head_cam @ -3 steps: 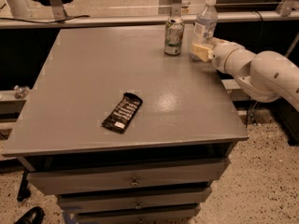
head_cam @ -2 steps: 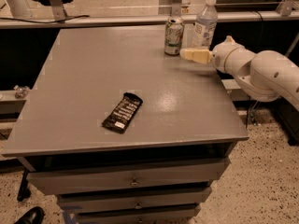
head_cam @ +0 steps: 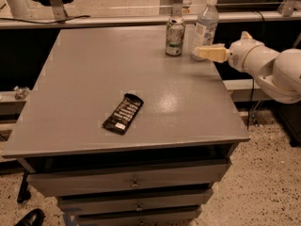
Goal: Move blue plastic bottle near 7up can
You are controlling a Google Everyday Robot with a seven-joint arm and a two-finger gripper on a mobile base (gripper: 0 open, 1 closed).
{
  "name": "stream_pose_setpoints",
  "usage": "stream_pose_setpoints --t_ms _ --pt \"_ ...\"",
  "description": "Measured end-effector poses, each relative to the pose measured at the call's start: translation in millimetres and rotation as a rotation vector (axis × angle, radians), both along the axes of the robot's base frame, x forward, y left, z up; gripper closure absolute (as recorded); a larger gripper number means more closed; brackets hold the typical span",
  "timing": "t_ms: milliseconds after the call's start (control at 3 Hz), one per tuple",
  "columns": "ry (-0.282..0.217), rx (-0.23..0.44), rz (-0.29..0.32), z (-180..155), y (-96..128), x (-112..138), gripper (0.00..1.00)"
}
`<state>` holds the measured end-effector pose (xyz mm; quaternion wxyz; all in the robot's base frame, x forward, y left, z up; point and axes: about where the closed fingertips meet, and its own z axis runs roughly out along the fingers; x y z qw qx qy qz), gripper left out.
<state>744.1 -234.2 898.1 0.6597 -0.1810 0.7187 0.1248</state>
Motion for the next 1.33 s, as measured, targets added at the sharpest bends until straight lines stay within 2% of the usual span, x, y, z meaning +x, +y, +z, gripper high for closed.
stream_pose_setpoints --t_ms 333,667,1000,1333 --pt "-0.015 -0.018 0.051 19.6 -20.3 -30.3 0.0" --pt "0.008 -0.033 0.117 30.6 -33.1 -67.6 0.0" --pt "0.02 -0.034 0.165 28.1 -22.6 -74.7 0.0" --pt "0.02 -0.034 0.165 28.1 -22.6 -74.7 0.0"
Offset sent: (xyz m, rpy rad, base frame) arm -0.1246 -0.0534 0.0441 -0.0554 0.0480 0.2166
